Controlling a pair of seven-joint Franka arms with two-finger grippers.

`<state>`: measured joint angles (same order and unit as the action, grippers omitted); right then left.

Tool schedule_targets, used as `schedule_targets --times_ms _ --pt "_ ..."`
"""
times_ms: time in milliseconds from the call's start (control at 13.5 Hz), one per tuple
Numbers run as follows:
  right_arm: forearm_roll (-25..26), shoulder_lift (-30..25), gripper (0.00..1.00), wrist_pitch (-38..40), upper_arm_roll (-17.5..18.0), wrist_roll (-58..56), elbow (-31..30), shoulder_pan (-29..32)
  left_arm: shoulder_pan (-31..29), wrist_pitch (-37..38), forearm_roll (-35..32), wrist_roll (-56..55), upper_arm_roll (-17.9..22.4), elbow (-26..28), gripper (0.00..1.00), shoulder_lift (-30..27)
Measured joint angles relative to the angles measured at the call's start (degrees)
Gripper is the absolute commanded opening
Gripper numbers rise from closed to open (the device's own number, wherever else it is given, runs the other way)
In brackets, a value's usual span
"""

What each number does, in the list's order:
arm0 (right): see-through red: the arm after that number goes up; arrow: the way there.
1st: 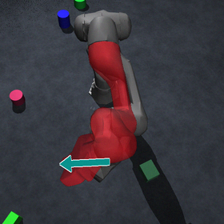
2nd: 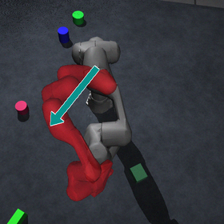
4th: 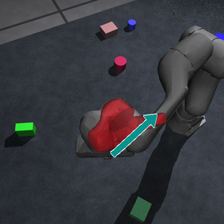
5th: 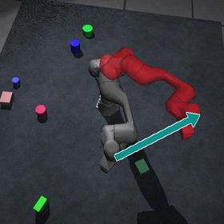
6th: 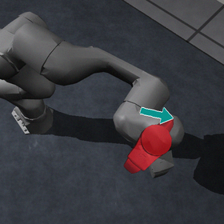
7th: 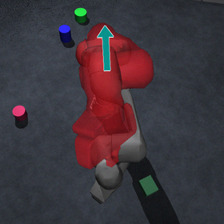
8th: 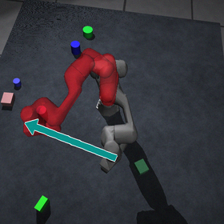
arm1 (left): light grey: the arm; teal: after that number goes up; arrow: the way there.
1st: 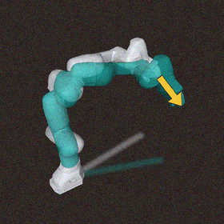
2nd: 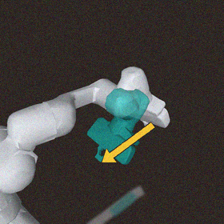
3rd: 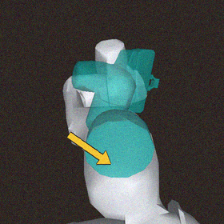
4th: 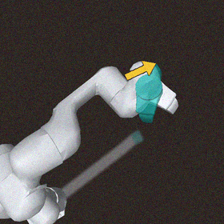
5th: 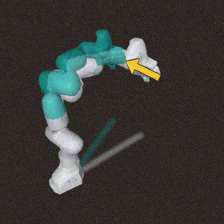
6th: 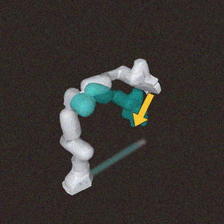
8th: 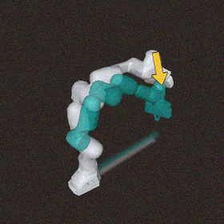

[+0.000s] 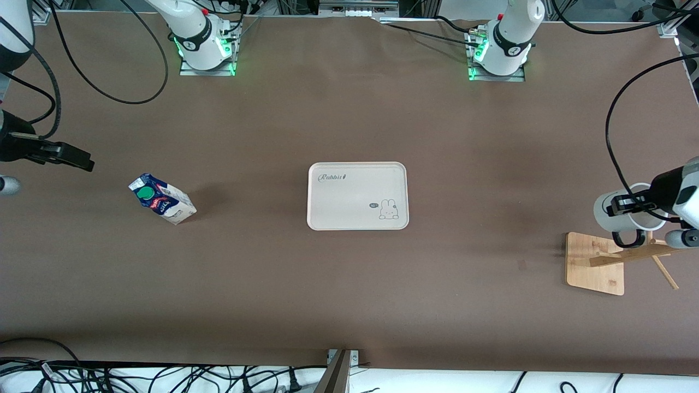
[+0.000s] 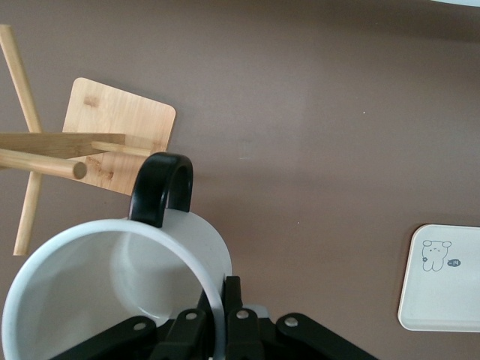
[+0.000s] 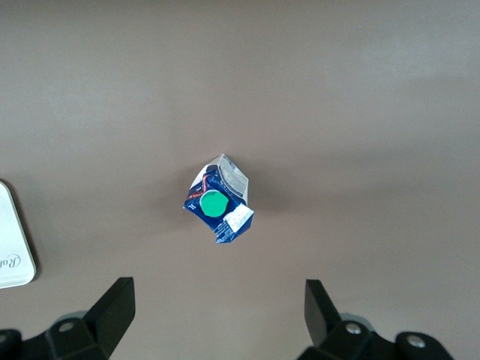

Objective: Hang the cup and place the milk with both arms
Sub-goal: 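Carry the white mug by its rim toward the wooden stand with the left gripper, then hang the mug handle on a stand peg with the left gripper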

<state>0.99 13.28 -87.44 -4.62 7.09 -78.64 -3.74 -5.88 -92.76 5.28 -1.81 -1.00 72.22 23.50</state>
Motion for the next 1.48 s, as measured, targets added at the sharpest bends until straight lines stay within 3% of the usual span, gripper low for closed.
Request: schedule_targets --times_ms 370,1479 --pt "0.0 0.0 1.00 -4.0 -0.1 0.0 0.0 0.2 -1.0 0.1 0.0 2.6 0.0 0.0 0.00 0.0" --pt "0.0 -1.0 1.00 -4.1 0.0 -1.4 0.0 0.3 -4.0 -0.7 0.0 7.3 0.1 -0.5 0.00 1.0"
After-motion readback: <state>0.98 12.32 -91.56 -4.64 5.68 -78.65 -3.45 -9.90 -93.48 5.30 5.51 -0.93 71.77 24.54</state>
